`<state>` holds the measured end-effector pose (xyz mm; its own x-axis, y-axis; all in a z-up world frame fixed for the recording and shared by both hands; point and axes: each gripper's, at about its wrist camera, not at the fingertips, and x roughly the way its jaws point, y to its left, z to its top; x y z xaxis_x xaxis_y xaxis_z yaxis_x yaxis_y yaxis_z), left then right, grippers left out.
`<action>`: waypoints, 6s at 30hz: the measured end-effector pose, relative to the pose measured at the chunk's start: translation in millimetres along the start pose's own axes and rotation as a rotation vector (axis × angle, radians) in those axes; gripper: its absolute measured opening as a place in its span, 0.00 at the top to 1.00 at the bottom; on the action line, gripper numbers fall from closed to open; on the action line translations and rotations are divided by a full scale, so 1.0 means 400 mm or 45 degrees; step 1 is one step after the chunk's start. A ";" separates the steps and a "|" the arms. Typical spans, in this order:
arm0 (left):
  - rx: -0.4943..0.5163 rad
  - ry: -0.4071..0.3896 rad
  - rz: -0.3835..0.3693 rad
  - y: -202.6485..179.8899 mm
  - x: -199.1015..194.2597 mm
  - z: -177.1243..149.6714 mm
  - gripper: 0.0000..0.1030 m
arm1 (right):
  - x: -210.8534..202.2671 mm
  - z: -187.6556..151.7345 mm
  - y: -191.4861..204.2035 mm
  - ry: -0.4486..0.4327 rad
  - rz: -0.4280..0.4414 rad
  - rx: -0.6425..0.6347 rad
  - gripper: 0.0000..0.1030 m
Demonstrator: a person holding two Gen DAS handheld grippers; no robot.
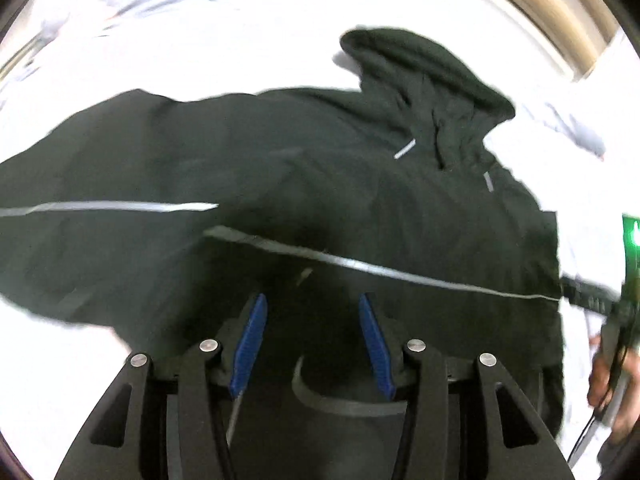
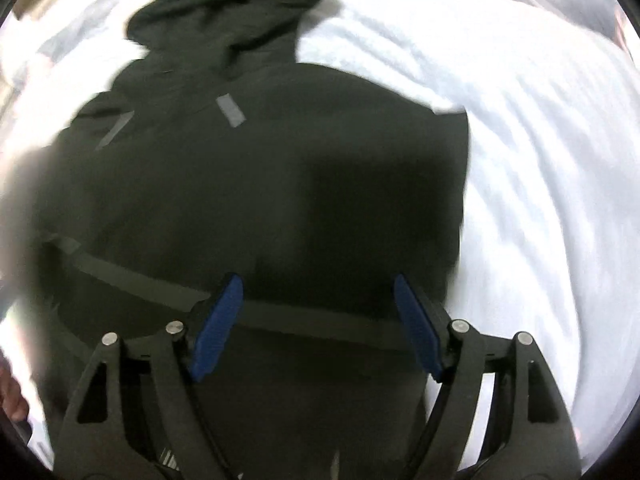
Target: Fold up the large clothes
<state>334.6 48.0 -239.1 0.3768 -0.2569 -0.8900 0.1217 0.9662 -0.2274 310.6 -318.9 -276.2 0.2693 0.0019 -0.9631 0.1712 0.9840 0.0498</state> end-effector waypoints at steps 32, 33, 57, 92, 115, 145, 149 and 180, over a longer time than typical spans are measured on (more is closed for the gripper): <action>-0.947 -0.351 0.046 1.029 -0.397 -0.143 0.48 | -0.234 -0.311 0.412 0.035 0.119 -0.068 0.26; -0.984 -0.353 0.012 1.063 -0.369 -0.132 0.48 | -0.225 -0.306 0.420 0.049 0.109 -0.078 0.26; -1.000 -0.436 -0.129 1.197 -0.112 0.020 0.85 | -0.006 -0.235 0.593 0.262 0.066 -0.304 0.26; 0.360 0.123 -0.346 -0.203 0.091 0.005 0.78 | -0.110 -0.327 0.262 0.109 0.183 0.071 0.26; -0.005 0.131 -0.426 0.124 -0.147 -0.107 0.46 | 0.028 -0.007 0.315 0.028 0.480 0.181 0.28; 0.225 0.156 0.008 -0.002 0.163 0.053 0.46 | 0.081 -0.129 -0.051 -0.001 -0.033 0.298 0.77; 0.227 0.129 0.000 -0.004 0.111 0.069 0.46 | 0.027 -0.114 -0.045 0.002 -0.048 0.276 0.62; 0.176 0.008 -0.095 0.019 0.009 0.073 0.45 | -0.066 -0.126 0.061 -0.129 -0.018 0.125 0.49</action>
<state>363.5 53.9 -232.5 0.3563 -0.3273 -0.8752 0.2748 0.9319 -0.2366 259.8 -285.7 -262.8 0.3597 -0.0347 -0.9324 0.2662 0.9616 0.0669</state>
